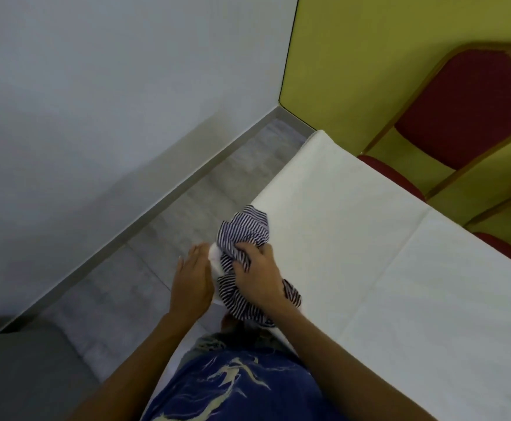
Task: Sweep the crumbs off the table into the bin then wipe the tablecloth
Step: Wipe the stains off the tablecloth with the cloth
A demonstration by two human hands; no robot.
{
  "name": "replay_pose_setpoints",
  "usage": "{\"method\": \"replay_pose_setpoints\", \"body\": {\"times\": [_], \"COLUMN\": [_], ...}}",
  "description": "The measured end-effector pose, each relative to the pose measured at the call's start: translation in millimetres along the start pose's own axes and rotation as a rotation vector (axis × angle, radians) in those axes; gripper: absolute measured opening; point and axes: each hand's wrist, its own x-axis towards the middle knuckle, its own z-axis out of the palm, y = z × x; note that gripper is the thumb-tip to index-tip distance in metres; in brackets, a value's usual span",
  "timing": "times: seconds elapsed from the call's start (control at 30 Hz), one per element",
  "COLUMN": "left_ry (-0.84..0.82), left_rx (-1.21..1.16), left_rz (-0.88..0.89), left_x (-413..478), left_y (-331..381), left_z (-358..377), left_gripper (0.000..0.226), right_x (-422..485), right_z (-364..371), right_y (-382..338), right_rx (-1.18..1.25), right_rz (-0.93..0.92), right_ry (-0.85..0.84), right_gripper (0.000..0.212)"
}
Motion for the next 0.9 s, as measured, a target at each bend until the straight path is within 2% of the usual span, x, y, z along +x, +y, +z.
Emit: {"method": "replay_pose_setpoints", "body": {"times": [0.13, 0.27, 0.43, 0.57, 0.63, 0.7, 0.8, 0.9], "left_ry": [0.024, 0.073, 0.145, 0.135, 0.107, 0.066, -0.011, -0.048], "left_rx": [-0.066, -0.026, -0.045, -0.029, -0.018, -0.015, -0.005, 0.122], "left_rz": [-0.003, -0.028, 0.080, 0.192, 0.257, 0.307, 0.315, 0.440], "left_x": [1, 1, 9, 14, 15, 16, 20, 19], "left_y": [-2, -6, 20, 46, 59, 73, 81, 71], "left_z": [2, 5, 2, 11, 22, 35, 55, 73], "left_gripper": [0.061, 0.056, 0.059, 0.060, 0.058, 0.057, 0.056, 0.064], "right_x": [-26, -32, -45, -57, -57, -51, -43, -53], "right_z": [5, -40, -119, -160, -152, -128, -73, -35], "right_y": [13, 59, 145, 199, 193, 157, 86, 47], "right_rx": [-0.080, -0.187, -0.217, -0.089, 0.000, 0.038, 0.034, -0.068], "right_rz": [-0.137, -0.134, 0.143, 0.466, 0.587, 0.643, 0.457, 0.276], "right_ry": [-0.194, -0.224, 0.106, 0.414, 0.510, 0.522, 0.350, 0.187], "right_gripper": [0.044, 0.041, 0.039, 0.039, 0.039, 0.041, 0.042, 0.046]}}
